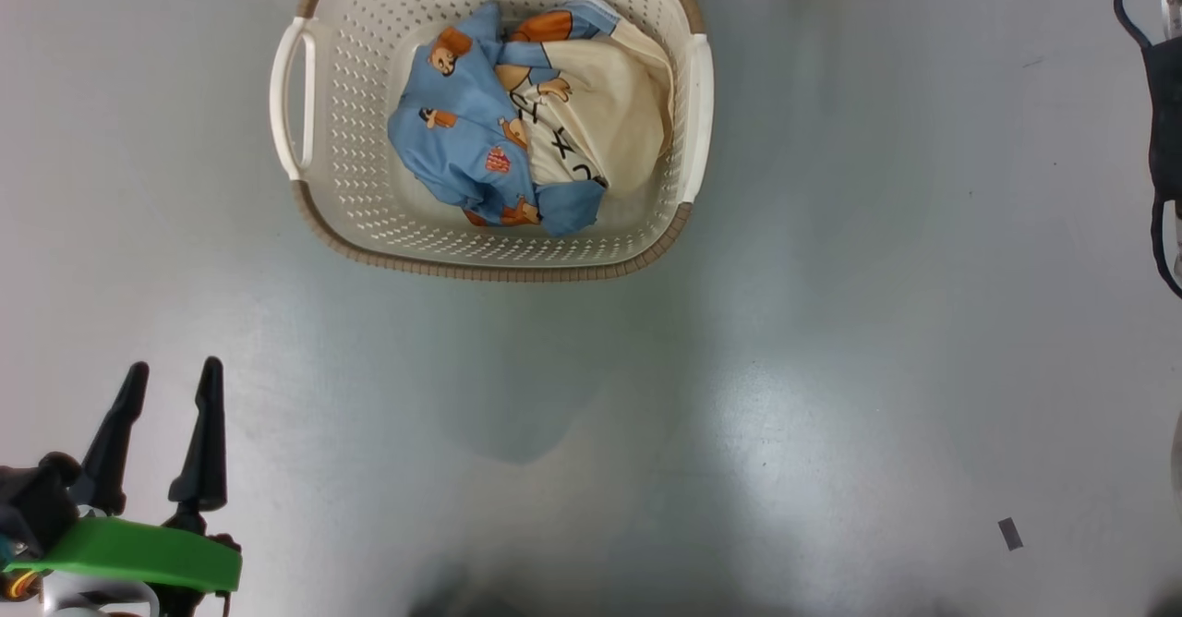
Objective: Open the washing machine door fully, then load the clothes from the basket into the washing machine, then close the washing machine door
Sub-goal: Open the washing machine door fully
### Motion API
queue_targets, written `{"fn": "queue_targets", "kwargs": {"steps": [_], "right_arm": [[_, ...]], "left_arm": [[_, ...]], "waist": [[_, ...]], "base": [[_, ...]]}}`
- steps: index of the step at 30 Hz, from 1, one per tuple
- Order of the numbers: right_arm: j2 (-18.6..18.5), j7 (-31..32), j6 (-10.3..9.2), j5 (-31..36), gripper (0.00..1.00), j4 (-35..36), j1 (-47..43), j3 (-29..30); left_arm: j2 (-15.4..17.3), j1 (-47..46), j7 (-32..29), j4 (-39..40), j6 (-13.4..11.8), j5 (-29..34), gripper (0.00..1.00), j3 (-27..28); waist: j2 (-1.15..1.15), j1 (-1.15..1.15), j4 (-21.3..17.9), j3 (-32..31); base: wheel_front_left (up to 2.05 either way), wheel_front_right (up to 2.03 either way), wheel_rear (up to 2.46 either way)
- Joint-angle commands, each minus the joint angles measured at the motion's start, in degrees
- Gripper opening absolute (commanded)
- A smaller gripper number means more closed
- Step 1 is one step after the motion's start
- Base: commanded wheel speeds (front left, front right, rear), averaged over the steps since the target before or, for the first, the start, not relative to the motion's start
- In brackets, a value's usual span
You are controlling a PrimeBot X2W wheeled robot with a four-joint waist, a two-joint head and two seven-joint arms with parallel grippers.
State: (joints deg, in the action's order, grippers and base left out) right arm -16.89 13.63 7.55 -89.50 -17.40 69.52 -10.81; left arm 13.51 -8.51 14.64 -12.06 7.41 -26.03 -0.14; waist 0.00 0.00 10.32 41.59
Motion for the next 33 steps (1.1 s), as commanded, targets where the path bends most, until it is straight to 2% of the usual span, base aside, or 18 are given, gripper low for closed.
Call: {"fn": "queue_targets", "kwargs": {"steps": [1, 33], "right_arm": [[0.52, 0.68, -0.06, -0.24, 0.00, 1.45, 0.61, -0.72], [0.77, 9.10, -0.06, -2.04, 0.00, -1.47, 4.33, -4.06]], "left_arm": [[1.67, 0.62, 0.36, 0.82, 0.08, 0.14, 1.00, 2.22], [1.17, 1.23, 0.36, 1.39, 0.08, 1.11, 1.00, 2.45]], "waist": [[0.00, 0.00, 0.02, 0.17], [0.00, 0.00, -0.11, -0.42]], "base": [[0.00, 0.00, 0.00], [0.00, 0.00, 0.00]]}}
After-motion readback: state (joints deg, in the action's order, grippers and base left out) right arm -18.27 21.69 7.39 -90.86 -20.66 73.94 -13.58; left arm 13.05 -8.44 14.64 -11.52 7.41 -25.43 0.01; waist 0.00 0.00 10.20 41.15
